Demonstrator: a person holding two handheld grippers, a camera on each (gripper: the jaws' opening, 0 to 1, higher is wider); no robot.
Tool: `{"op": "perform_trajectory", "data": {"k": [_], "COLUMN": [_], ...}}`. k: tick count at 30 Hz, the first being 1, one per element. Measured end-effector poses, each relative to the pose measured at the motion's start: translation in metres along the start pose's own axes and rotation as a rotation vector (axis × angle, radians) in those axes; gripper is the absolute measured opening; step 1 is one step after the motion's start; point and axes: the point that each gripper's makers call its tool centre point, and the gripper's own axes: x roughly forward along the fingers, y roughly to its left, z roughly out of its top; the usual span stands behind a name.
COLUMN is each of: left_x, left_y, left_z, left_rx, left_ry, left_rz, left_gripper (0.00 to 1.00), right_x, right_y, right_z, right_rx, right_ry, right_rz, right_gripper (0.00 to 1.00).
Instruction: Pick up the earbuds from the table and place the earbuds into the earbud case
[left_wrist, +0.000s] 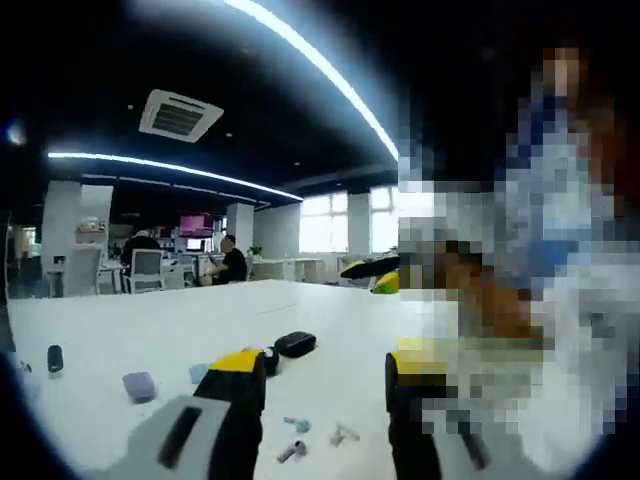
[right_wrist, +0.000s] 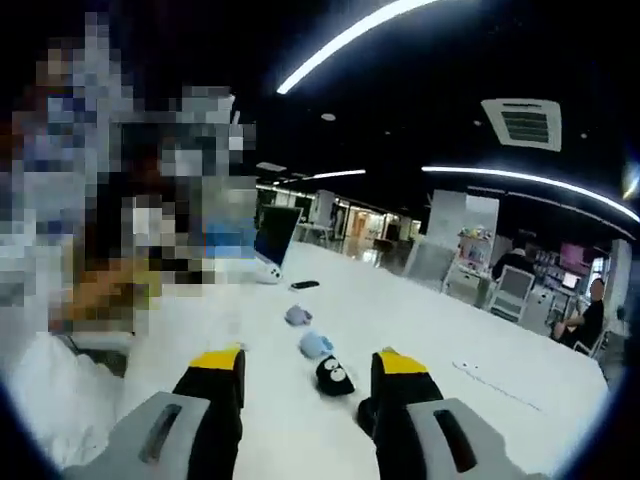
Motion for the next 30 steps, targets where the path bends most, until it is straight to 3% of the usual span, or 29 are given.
{"op": "perform_trajectory", "data": {"k": [2,6,14,16,18,23,27,30], "left_x": [-0.002,-0.006,-0.02,-0.021,-0.021,-0.016,-0.008,0.005], "left_y": [0.001,0.002,0.01,0.013,0.014,0.008,0.008,0.014], "left_z": [0.003,0.002,-0.002,0.001,0.004,0.003,0.012,0.016], "left_rx": [0.006,0.001,-0.014,-0.027,-0.027,-0.024,0.129,0.238], "left_ry": [0.022,0.059,0.091,0.08,0.072,0.069,0.1,0.176], "left_rz": [0.016,0.035,0.074,0.077,0.085,0.067,0.067,0.058], "left_gripper": [0.49,0.5,0.51,0.51,0.5,0.5,0.52,0.54], "right_x": [-0.012,-0.031,-0.043,-0.043,-0.044,-0.048,-0.05,-0.05], "right_y": [0.013,0.015,0.026,0.025,0.023,0.022,0.021,0.02], "right_z": [-0.006,-0.007,-0.002,0.01,0.01,0.004,0.004,0.001], "right_rx": [-0.004,0.025,0.018,0.041,0.053,0.032,0.028,0.027], "right_ry": [0.016,-0.021,-0.035,-0.091,-0.098,-0.068,-0.063,-0.052], "right_rz": [-0.018,-0.121,-0.105,-0.098,-0.09,-0.109,-0.116,-0.116], "right_gripper": [0.45,0.45,0.45,0.45,0.45,0.44,0.44,0.44]}}
